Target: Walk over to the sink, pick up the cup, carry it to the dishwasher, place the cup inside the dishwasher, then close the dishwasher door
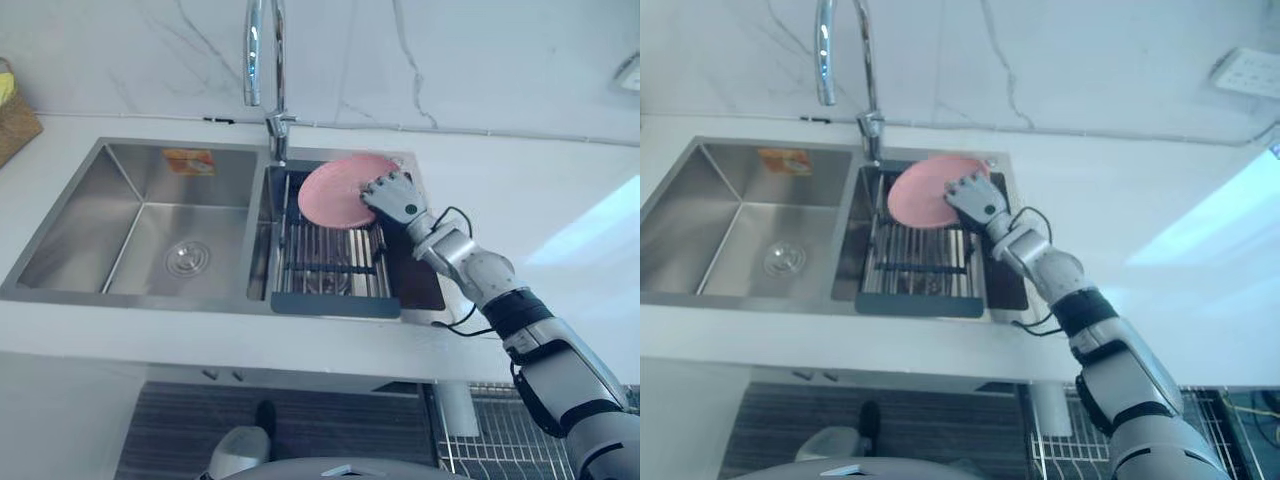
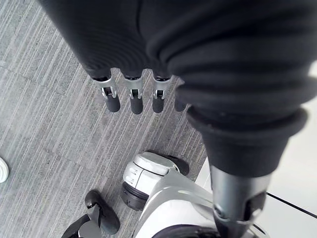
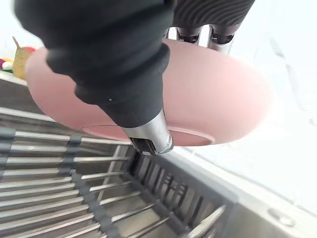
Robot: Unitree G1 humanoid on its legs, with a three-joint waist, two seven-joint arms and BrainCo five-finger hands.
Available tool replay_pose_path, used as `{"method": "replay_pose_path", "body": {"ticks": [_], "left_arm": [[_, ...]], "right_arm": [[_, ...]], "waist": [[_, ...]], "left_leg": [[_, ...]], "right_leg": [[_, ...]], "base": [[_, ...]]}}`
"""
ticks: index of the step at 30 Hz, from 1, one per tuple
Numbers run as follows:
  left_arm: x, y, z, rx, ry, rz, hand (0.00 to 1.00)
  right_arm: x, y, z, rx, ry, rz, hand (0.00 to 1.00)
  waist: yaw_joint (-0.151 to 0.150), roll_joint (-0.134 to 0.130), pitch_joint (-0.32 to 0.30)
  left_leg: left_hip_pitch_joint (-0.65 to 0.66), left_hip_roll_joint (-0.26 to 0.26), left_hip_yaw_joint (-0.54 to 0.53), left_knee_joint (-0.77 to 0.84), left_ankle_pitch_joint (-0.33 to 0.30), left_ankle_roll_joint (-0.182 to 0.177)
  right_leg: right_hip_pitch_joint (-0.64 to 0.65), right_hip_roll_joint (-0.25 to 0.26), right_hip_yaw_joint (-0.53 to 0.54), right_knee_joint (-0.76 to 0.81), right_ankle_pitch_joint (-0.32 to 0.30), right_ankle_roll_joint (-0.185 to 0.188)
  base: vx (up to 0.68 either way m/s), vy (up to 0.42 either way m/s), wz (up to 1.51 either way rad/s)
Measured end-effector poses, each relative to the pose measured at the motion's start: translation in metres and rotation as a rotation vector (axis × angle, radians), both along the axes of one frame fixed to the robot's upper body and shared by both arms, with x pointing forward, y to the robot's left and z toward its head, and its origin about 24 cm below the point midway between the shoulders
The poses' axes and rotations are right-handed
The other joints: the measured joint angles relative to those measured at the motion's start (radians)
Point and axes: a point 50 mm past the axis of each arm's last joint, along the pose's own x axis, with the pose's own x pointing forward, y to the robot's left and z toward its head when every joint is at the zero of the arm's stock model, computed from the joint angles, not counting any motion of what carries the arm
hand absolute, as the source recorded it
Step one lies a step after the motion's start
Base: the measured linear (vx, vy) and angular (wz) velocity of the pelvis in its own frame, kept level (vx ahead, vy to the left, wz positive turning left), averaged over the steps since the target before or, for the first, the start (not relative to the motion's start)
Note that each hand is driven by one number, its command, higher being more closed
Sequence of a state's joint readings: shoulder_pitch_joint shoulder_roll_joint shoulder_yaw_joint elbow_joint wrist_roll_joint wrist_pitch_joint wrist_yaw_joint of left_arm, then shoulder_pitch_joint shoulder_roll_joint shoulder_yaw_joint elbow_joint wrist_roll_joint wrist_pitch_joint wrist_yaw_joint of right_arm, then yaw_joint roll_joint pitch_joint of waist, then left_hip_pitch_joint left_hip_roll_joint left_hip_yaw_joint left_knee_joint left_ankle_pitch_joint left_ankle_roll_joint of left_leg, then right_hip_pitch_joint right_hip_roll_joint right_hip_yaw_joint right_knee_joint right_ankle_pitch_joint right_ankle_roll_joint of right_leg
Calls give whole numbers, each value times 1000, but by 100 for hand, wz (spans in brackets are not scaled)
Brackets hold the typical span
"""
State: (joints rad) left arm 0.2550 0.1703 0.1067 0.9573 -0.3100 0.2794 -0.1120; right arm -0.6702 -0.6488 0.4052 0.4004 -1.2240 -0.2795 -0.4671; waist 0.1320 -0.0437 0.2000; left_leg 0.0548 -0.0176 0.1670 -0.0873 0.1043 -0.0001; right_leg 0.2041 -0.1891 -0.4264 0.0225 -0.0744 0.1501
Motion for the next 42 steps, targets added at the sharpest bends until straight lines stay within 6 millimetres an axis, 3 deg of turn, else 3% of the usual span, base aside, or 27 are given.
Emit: {"method": "replay_pose_path", "body": {"ticks": [6,15,18,20,23,24,25,26,27,28,29,30,32,33,34,36,38,42], "left_arm": [[-5,4,0,13,18,-7,0],[-12,3,-1,15,47,-46,0],[-20,3,-1,19,72,-68,0],[-24,2,-1,19,85,-74,0],[-33,2,-2,7,134,-72,0],[-35,3,-1,8,147,-69,0],[-36,3,-1,4,159,-67,0],[-37,3,-1,1,166,-64,0],[-37,4,-1,-6,178,-47,0],[-38,3,-1,-16,194,-35,0],[-38,6,0,-13,195,-26,0],[-37,15,2,5,192,-13,0],[-32,25,4,32,181,-4,0],[-28,29,5,44,169,12,0],[-20,32,6,49,125,62,0],[-12,25,4,29,95,89,0],[-10,13,1,18,83,141,0],[-11,1,-2,-8,86,154,0]], "right_arm": [[-6,-25,14,49,-84,-54,100],[-42,-83,13,196,-198,-236,100],[-58,-108,15,274,-261,-334,100],[-65,-120,18,321,-298,-381,100],[-77,-143,25,437,-380,-474,100],[-84,-151,22,462,-392,-505,100],[-93,-155,18,494,-400,-531,100],[-97,-156,15,511,-398,-535,100],[-103,-157,9,558,-389,-547,100],[-109,-160,-2,605,-374,-574,100],[-110,-160,-7,629,-367,-590,100],[-113,-161,-16,700,-359,-625,100],[-114,-163,-34,817,-342,-692,100],[-115,-162,-43,869,-328,-724,100],[-112,-159,-55,952,-306,-756,100],[-113,-155,-65,1011,-286,-773,100],[-122,-149,-87,1058,-229,-824,100],[-141,-150,-108,1074,-181,-898,100]], "waist": [[-26,-11,-9],[-55,-14,-29],[-85,-18,-27],[-88,-19,-29],[-111,-40,-19],[-122,-45,-22],[-129,-44,-23],[-132,-44,-23],[-133,-47,-27],[-134,-29,-57],[-137,-30,-59],[-147,-48,-58],[-142,-76,-66],[-134,-86,-64],[-105,-114,-56],[-102,-93,-44],[-106,-55,-34],[-116,-21,-24]], "left_leg": [[1,5,29,0,0,1],[19,5,70,0,-3,10],[33,6,117,1,-9,16],[35,10,158,1,-15,17],[30,14,251,1,-34,12],[32,14,271,1,-44,10],[32,17,271,1,-56,8],[31,23,270,1,-63,12],[22,30,265,1,-63,12],[-13,59,276,1,-59,38],[-23,67,288,1,-53,46],[-39,72,302,1,-52,46],[-57,73,326,8,-43,43],[-74,72,344,29,-32,39],[-124,94,371,135,-74,32],[-162,123,373,211,-103,25],[-157,144,369,223,-105,11],[-153,146,360,186,-74,1]], "right_leg": [[-18,1,35,0,12,-2],[-28,1,87,1,29,0],[-41,0,138,1,44,-1],[-69,2,184,2,58,-2],[-142,2,269,1,78,-23],[-156,-1,268,2,79,-39],[-174,-10,211,26,58,-117],[-187,-14,183,43,41,-154],[-222,-22,138,78,-10,-238],[-250,-21,80,110,-44,-261],[-276,-34,57,172,-44,-247],[-303,-58,28,285,-51,-214],[-290,-65,4,301,-63,-174],[-270,-61,-5,253,-17,-158],[-236,-41,-3,129,29,-72],[-210,-13,2,49,64,-31],[-189,9,4,10,84,-35],[-200,21,2,2,82,-42]], "base": [[-14,12,-17],[-9,26,-14],[-15,60,-46],[-44,70,-85],[-76,65,-103],[-51,60,-77],[-38,67,-78],[-24,66,-86],[-32,63,-97],[-50,44,-92],[-61,38,-69],[-44,9,-37],[48,-42,-36],[94,-166,-66],[23,-170,-65],[-17,-125,-39],[-74,-67,-12],[-88,-34,-1]]}}
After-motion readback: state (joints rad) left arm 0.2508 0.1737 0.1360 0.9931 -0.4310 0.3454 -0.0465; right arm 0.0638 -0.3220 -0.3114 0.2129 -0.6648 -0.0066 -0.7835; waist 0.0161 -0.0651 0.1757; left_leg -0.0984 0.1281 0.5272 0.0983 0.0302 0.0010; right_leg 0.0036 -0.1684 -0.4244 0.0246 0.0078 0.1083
